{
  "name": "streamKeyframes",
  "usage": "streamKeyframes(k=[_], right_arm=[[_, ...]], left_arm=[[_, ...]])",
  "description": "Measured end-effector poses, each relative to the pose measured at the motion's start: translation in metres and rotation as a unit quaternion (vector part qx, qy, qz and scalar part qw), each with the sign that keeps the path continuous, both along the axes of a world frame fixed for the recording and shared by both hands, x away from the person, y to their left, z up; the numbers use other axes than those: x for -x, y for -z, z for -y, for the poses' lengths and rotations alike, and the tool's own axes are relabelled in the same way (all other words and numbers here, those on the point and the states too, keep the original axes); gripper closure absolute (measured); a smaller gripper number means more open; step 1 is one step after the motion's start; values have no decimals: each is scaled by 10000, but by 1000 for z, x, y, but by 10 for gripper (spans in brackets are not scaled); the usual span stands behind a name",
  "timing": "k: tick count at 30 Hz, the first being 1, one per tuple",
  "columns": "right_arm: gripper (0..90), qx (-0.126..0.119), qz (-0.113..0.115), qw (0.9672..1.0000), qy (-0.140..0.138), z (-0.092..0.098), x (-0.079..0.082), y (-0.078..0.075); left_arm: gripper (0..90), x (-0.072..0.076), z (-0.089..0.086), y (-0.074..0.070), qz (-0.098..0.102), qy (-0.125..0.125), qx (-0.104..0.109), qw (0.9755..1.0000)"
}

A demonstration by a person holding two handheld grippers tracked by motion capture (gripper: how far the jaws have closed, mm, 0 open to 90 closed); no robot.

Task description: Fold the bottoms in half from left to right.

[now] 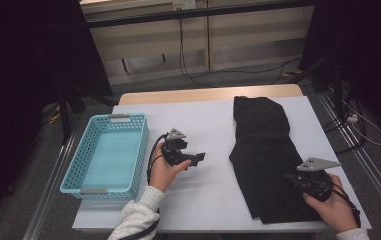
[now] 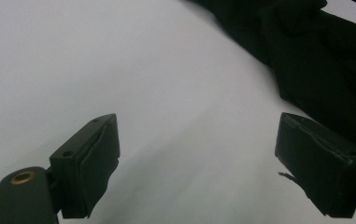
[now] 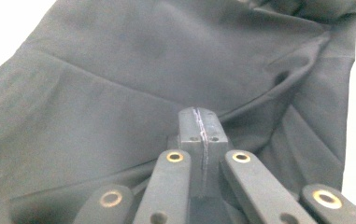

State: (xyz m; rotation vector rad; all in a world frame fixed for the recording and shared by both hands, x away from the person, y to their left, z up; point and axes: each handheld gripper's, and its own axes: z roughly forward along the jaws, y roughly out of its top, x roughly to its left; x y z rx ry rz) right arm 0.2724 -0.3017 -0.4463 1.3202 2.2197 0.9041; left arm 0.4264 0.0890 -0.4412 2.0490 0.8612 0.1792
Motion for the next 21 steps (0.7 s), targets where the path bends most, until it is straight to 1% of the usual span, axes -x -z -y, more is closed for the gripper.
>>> streamKeyframes(k=[3, 8, 14, 19, 21], right_arm=[[900, -51, 58, 10000, 37, 5, 5, -3], [900, -170, 135, 9995, 210, 18, 13, -7], [900, -287, 127, 9986, 430, 35, 22, -8], [900, -353, 100, 9978, 545, 44, 28, -8], [900, -364, 103, 9978, 547, 47, 30, -8]], left_arm=[[140, 0, 0, 0, 0, 8, 4, 10000], [140, 0, 0, 0, -2, 7, 5, 10000], [141, 0, 0, 0, -15, 14, 12, 10000], [142, 0, 0, 0, -10, 13, 27, 10000], [143, 0, 0, 0, -4, 14, 31, 10000]])
